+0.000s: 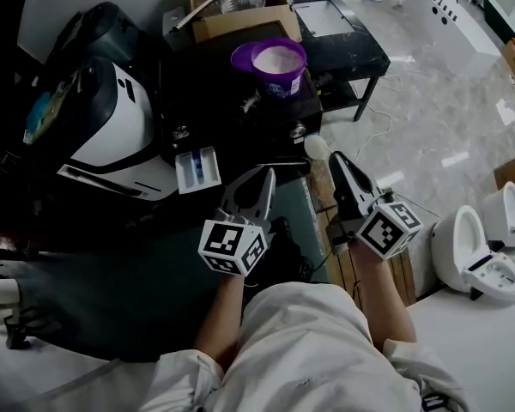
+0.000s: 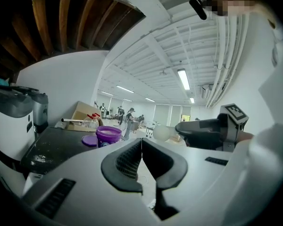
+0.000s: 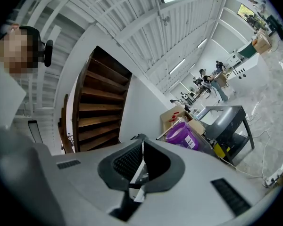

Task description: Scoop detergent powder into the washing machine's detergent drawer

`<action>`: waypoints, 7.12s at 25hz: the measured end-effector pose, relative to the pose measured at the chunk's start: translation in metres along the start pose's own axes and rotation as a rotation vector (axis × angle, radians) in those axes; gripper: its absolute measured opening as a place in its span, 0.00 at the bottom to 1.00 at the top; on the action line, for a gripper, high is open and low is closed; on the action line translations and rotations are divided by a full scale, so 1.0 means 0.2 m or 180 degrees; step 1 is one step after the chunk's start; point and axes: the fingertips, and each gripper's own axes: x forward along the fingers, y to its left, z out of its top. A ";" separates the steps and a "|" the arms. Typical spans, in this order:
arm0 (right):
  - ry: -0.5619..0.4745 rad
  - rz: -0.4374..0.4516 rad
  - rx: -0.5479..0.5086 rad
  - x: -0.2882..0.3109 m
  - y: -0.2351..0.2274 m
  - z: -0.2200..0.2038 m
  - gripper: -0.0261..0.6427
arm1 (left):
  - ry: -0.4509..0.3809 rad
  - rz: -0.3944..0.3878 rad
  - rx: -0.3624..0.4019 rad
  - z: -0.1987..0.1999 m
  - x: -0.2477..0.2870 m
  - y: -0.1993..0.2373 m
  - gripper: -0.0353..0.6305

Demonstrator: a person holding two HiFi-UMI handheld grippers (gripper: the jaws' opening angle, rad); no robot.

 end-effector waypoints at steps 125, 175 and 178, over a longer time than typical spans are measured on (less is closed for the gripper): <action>0.2674 -0.1216 -0.1750 1.77 -0.90 -0.13 0.05 | 0.0392 -0.0269 -0.0306 0.05 1.08 1.04 0.08; 0.2339 -0.0772 0.0284 1.74 -0.74 -0.16 0.05 | 0.0269 -0.0253 -0.0270 0.10 0.98 1.02 0.08; 0.2190 -0.0833 0.0564 1.71 -0.78 -0.15 0.05 | 0.0273 -0.0274 -0.0255 0.10 0.98 1.01 0.08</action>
